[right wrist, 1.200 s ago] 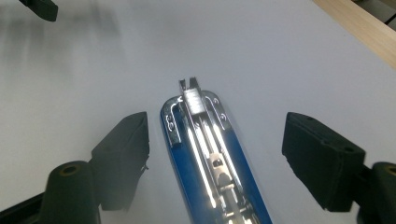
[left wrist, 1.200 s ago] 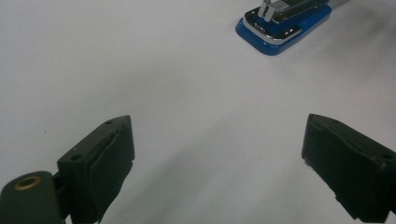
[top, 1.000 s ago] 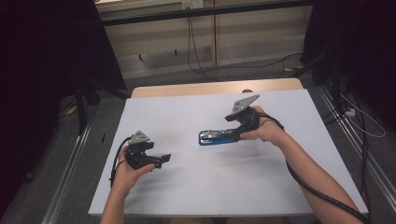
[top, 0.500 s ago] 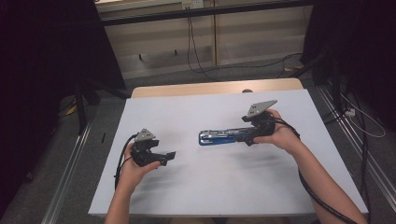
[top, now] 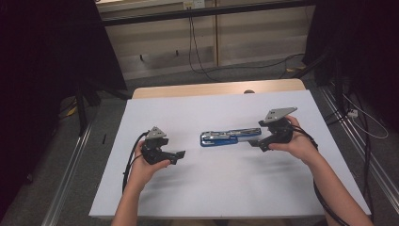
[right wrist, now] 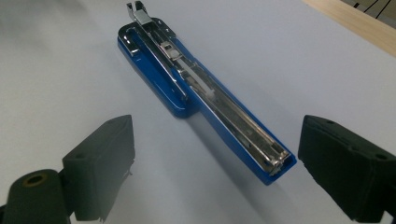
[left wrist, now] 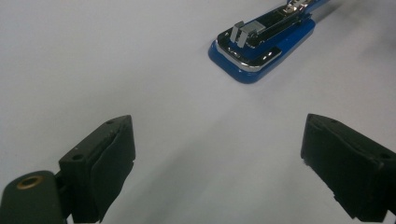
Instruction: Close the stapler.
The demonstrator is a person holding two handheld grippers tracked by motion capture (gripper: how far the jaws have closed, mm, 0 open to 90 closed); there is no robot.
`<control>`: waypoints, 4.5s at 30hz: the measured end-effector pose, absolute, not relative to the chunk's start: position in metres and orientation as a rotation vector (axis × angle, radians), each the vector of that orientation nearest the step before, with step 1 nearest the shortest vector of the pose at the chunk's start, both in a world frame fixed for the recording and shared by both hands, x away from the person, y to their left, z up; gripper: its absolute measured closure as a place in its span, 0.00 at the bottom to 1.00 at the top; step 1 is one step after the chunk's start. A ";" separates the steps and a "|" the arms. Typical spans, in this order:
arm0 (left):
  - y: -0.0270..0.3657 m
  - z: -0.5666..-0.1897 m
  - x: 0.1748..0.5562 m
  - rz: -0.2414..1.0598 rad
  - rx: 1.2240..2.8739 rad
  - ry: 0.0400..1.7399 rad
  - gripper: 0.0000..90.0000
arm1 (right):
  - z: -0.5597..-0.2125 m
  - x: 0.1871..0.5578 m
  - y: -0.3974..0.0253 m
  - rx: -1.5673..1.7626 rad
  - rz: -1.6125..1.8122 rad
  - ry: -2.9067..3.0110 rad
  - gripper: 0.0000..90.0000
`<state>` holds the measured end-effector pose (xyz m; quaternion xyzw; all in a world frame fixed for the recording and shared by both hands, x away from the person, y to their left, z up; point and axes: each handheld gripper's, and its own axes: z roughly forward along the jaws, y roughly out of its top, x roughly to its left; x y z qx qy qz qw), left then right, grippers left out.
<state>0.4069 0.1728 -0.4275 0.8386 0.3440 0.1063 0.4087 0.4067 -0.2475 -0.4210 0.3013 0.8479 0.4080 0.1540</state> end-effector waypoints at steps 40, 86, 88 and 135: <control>0.120 -0.429 0.426 0.289 2.054 0.817 0.33 | -0.445 0.385 -0.291 1.139 1.137 2.240 0.99; 0.085 -0.452 0.436 0.275 2.137 0.755 1.00 | -0.454 0.400 -0.278 1.103 1.113 2.294 1.00; 0.085 -0.452 0.436 0.273 2.137 0.755 1.00 | -0.454 0.400 -0.277 1.097 1.116 2.296 1.00; 0.086 -0.453 0.437 0.266 2.123 0.757 1.00 | -0.452 0.408 -0.266 1.067 1.177 2.287 1.00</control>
